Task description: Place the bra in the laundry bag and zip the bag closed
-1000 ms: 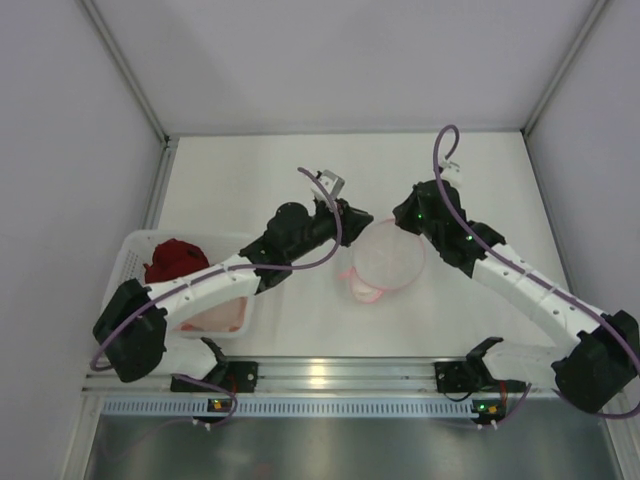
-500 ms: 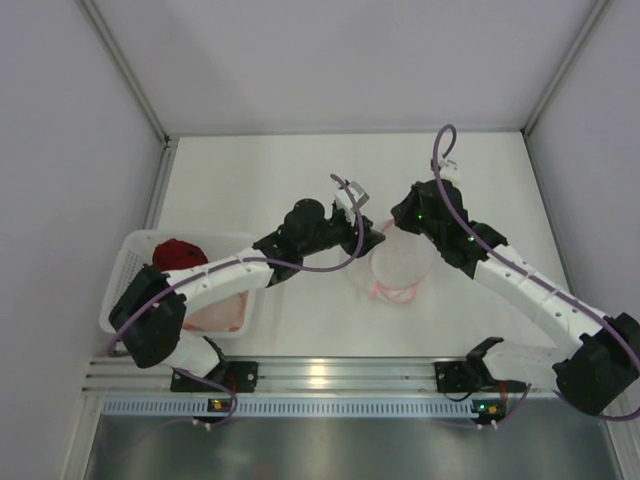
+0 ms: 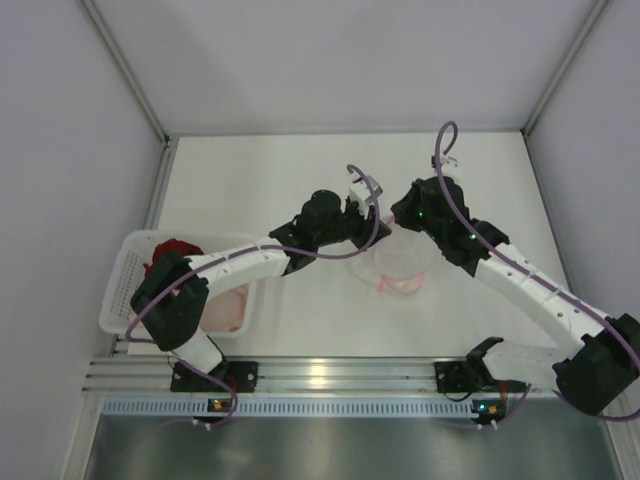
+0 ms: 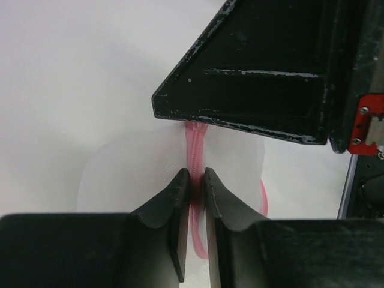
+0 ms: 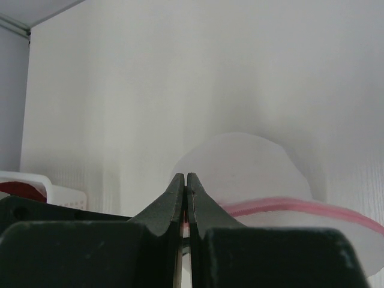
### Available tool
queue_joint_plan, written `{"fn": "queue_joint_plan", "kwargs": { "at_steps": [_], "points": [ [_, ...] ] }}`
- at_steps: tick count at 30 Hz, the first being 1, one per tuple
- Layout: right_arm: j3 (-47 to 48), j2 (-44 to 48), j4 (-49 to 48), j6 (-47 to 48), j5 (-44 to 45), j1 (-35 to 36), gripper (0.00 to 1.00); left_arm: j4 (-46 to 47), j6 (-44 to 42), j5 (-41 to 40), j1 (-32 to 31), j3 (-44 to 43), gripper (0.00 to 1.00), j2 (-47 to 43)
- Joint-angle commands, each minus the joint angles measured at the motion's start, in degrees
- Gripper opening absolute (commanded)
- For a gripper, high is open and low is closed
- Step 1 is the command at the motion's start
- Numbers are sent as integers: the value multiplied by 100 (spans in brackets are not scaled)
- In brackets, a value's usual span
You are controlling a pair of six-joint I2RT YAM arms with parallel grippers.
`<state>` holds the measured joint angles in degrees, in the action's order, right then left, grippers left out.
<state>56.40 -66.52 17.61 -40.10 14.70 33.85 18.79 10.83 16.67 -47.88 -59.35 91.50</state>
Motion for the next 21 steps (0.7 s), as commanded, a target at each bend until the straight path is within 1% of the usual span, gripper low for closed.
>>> {"fn": "queue_joint_plan", "kwargs": {
  "at_steps": [1,2,4,5,6,9,12,17,21],
  "points": [
    [345,16,-82,19,41,-27,0,134,288,-137,24,-270,19,96],
    [345,43,-82,28,103,-27,0,134,314,-163,15,-252,8,78],
    [389,17,49,115,304,-36,0,213,402,-312,15,-182,1,-1],
    [407,-18,128,142,375,-36,0,291,428,-409,24,-121,0,-149],
    [424,-45,190,160,437,-45,0,475,464,-627,24,54,0,-237],
    [372,-63,278,186,508,-123,0,722,595,-875,24,414,0,-659],
    [231,-45,270,186,517,-220,0,837,622,-858,42,635,0,-1020],
    [12,-10,200,213,525,-414,0,837,604,-533,42,916,0,-1468],
    [-164,25,191,143,516,-466,0,846,666,-840,42,1153,0,-1706]
  ]
}}
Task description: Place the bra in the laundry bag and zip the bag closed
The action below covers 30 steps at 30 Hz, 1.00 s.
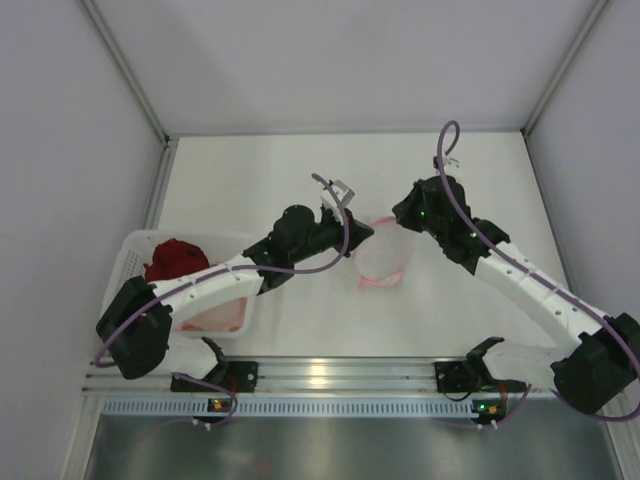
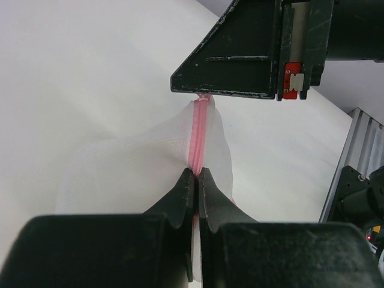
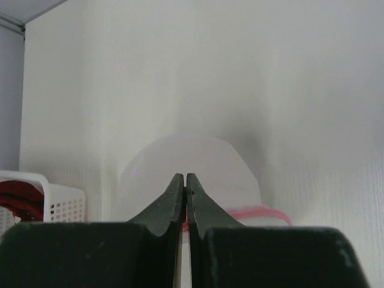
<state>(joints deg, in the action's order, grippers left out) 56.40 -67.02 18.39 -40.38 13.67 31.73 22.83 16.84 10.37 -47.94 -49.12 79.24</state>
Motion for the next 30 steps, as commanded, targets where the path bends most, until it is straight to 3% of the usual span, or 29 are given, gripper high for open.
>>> {"fn": "queue_joint_plan", "kwargs": {
  "at_steps": [1,17,21,22,24,25,26,30],
  "points": [
    [-252,75,103,145,628,-255,0,450,108,-272,48,175,0,-584],
    [-525,251,42,-31,883,-272,0,925,1005,-528,39,764,0,-972],
    [-324,365,-11,231,857,-272,0,838,769,-273,39,790,17,-902],
    [-279,392,-37,319,822,-281,0,776,690,-229,39,782,27,-902],
    [-157,471,-160,653,595,-272,0,504,427,-211,39,703,39,-902],
    [-121,488,-178,741,497,-272,0,407,312,-202,39,650,54,-910],
    [-103,497,-239,899,235,-272,0,172,189,-202,39,528,62,-911],
    [-138,497,-301,918,-110,-237,0,-444,-425,-588,39,44,80,-814]
  ]
}}
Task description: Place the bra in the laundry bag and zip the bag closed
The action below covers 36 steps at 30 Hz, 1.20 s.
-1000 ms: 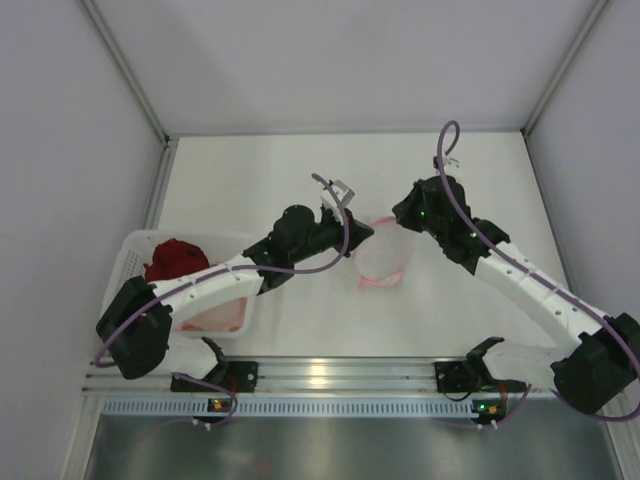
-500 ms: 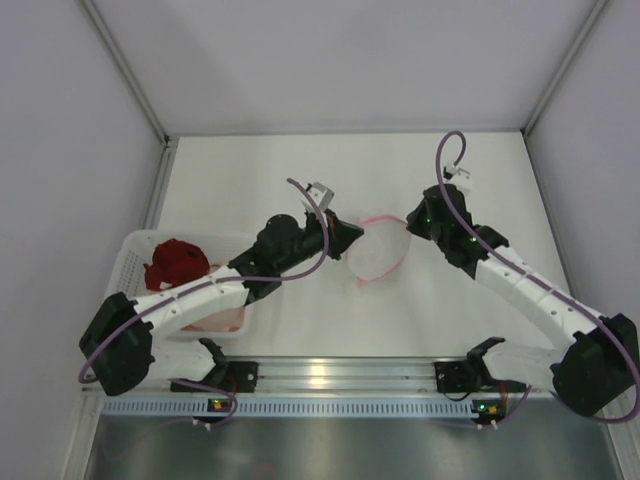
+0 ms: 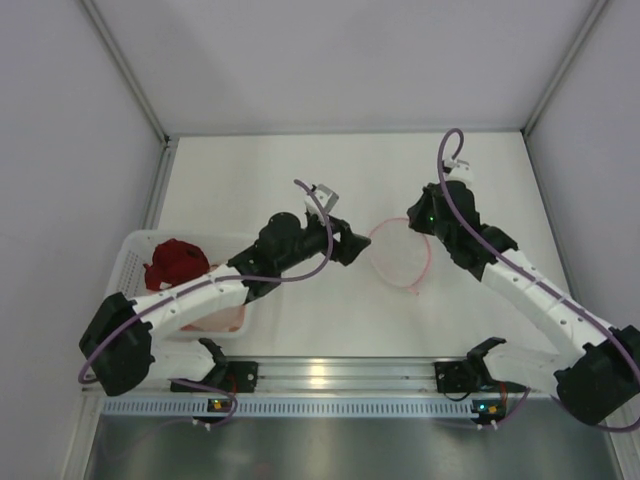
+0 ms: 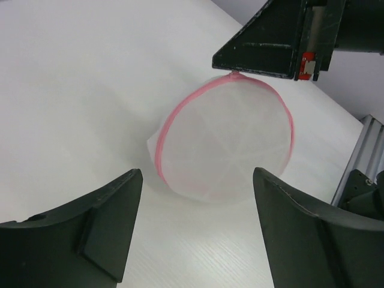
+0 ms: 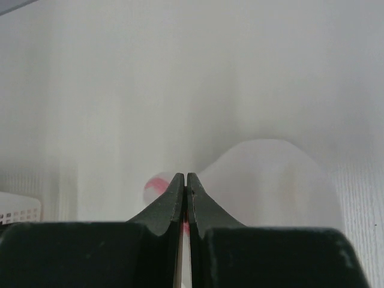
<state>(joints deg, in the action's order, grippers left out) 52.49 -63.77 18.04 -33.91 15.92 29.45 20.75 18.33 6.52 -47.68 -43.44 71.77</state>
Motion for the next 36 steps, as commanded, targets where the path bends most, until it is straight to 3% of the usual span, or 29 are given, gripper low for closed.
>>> {"fn": "queue_joint_plan", "kwargs": {
  "at_steps": [1,7,12,16,25,29,33,36],
  "points": [
    [210,206,-327,262,-370,16,0,-325,-680,-204,13,-751,81,47],
    [-221,435,-819,341,-686,96,0,-441,-1638,797,13,-1341,80,907],
    [-90,453,-689,666,-828,70,0,-835,-2395,1403,39,-1825,79,1602],
    [77,391,-495,676,-705,78,0,-898,-2281,1782,57,-2089,75,1849],
    [86,251,-433,350,-678,78,0,-493,-1333,1791,57,-2353,70,2219],
    [112,189,-451,254,-678,78,0,-493,-1016,1624,48,-2476,58,2385],
    [156,145,-451,280,-731,78,0,-493,-936,1527,48,-2494,30,2570],
    [156,154,-486,306,-740,87,0,-450,-980,1589,48,-2476,16,2597]
  ]
}}
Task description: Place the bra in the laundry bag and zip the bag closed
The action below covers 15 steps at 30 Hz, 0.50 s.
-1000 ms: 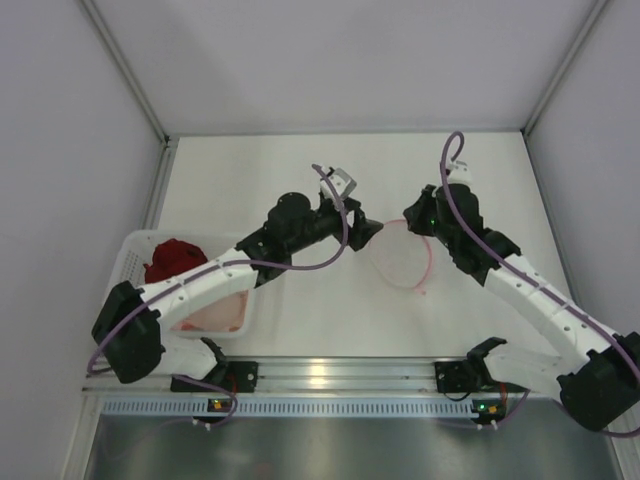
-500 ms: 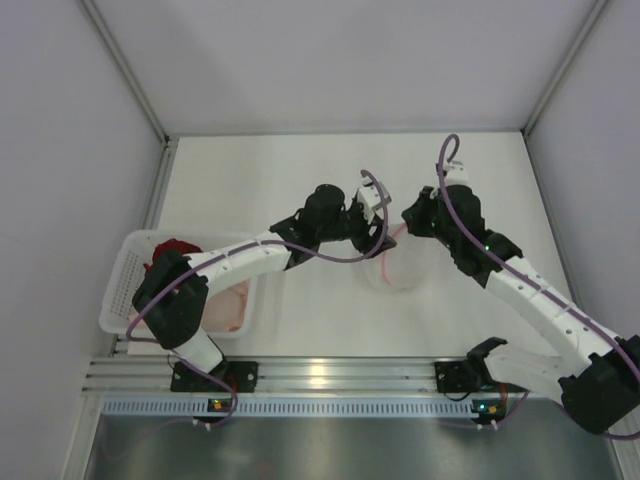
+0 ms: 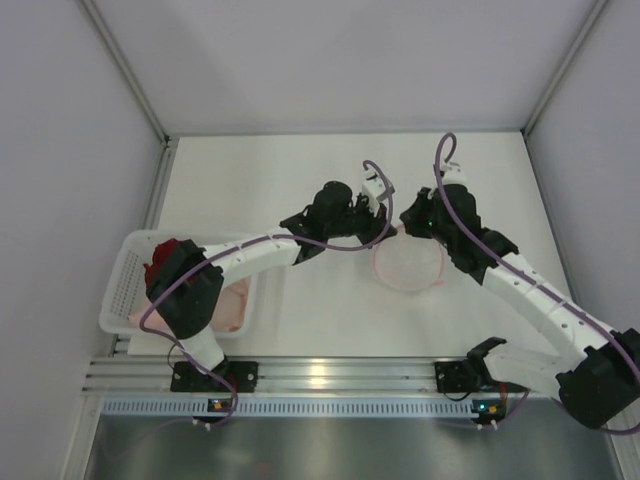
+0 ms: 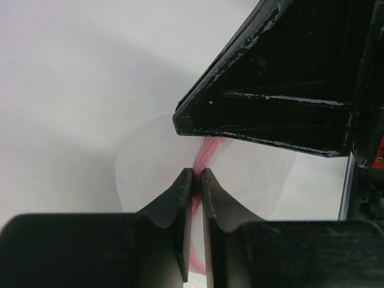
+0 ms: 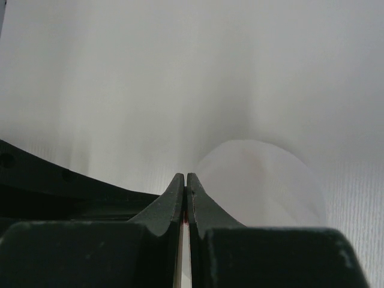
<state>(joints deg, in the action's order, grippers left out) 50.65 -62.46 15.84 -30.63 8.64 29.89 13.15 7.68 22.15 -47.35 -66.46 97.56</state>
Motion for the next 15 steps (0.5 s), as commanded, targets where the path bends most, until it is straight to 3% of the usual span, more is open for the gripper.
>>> {"fn": "queue_joint_plan", "kwargs": {
  "at_steps": [1,4,15],
  "points": [
    [340,32,-265,-22,-3,35,0,320,93,9,16,-149,12,0],
    [358,32,-248,-4,76,35,0,618,163,-131,16,70,0,-96],
    [331,-196,-353,-13,173,26,0,1611,945,-1747,33,1686,0,-1616]
  ]
}}
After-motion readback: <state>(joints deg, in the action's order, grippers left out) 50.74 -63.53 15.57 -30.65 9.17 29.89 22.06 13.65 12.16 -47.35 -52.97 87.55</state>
